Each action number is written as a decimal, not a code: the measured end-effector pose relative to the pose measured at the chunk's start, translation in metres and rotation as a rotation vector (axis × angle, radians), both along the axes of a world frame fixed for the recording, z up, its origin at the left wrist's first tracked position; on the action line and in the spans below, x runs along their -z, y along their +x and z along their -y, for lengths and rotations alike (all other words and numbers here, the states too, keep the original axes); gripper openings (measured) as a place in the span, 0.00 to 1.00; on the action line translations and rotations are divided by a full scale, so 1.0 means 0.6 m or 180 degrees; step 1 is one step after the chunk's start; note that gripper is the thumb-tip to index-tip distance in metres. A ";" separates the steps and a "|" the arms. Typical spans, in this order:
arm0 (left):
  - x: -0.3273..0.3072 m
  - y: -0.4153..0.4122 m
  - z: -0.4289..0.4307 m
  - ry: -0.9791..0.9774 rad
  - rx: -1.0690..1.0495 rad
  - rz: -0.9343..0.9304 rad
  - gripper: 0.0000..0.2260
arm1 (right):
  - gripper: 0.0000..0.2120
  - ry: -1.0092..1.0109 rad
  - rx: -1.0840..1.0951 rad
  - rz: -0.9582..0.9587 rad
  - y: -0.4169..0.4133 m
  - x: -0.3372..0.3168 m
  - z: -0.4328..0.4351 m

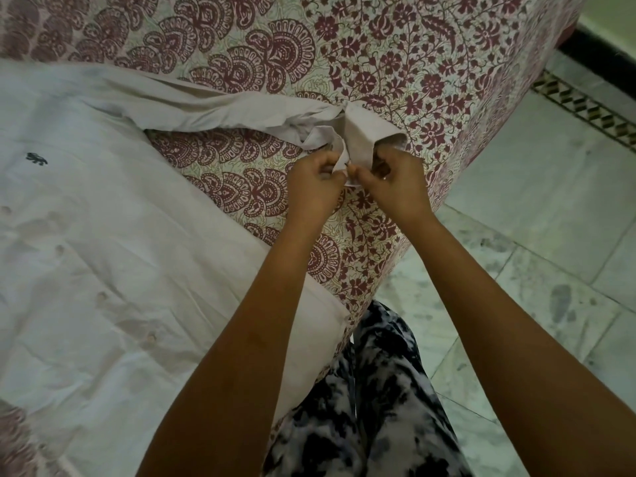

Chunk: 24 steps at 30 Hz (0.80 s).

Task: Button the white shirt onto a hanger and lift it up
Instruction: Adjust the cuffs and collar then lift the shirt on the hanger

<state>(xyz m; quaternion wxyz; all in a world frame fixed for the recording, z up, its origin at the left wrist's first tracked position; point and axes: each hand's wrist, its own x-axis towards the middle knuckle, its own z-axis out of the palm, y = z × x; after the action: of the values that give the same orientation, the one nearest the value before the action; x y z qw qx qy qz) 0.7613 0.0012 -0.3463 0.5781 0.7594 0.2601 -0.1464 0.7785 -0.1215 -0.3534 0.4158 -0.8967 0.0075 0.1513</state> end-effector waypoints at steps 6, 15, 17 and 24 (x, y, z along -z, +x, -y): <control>-0.005 0.004 -0.007 -0.0053 -0.0017 -0.0075 0.10 | 0.14 -0.0150 -0.0056 0.0231 -0.006 0.005 0.002; -0.019 0.012 -0.011 0.0039 0.0244 -0.0246 0.09 | 0.11 -0.0883 -0.0431 0.0952 -0.012 -0.004 -0.003; -0.029 0.016 -0.011 -0.0203 0.0158 -0.0351 0.09 | 0.11 -0.0909 -0.0240 0.0934 -0.014 -0.002 -0.008; -0.030 0.015 -0.018 -0.1171 -0.0241 -0.0396 0.08 | 0.12 -0.0104 0.0245 0.0247 -0.002 -0.004 -0.009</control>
<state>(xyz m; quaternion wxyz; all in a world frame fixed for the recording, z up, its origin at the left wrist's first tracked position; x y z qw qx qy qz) 0.7705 0.0118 -0.3286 0.6951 0.6201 0.2925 -0.2162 0.7773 -0.1159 -0.3513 0.4066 -0.9076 0.0284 0.1002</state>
